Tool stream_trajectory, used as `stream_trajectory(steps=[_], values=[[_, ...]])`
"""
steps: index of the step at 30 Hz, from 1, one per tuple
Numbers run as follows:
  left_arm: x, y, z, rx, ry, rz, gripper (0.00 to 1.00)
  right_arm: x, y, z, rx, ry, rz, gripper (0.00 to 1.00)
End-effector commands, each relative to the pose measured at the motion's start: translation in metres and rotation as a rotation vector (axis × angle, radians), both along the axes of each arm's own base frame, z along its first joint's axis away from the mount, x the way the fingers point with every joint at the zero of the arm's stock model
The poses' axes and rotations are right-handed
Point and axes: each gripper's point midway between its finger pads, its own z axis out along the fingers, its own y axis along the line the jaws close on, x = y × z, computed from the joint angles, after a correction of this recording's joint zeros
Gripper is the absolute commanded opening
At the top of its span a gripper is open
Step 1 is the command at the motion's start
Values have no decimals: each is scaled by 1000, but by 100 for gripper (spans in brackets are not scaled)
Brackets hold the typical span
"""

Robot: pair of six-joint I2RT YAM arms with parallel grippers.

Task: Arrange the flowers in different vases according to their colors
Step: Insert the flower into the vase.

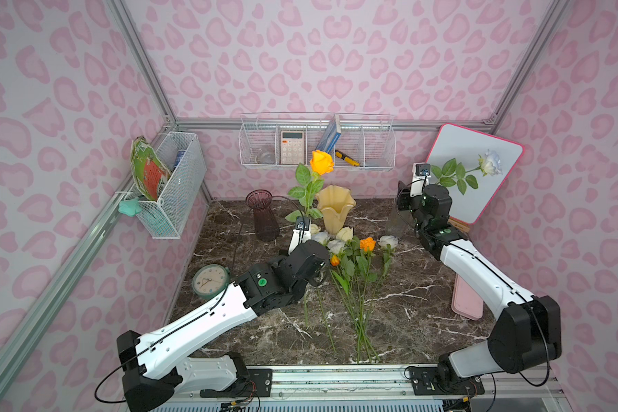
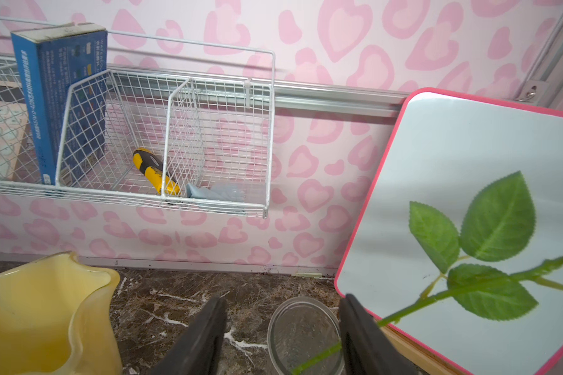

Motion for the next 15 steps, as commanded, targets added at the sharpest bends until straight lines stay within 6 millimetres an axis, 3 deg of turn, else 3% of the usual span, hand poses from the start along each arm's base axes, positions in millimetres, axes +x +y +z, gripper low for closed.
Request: stream_trajectory(steps=[1,10,15], values=[[19,-19,58,120,-272,-95,0,-6,7,9,15,-10,15,59],[69,-34,162,21,-524,-81,0,-29,13,14,42,-12,33,59],[93,-43,195,-28,-617,-91,0,-34,12,9,42,1,37,59]])
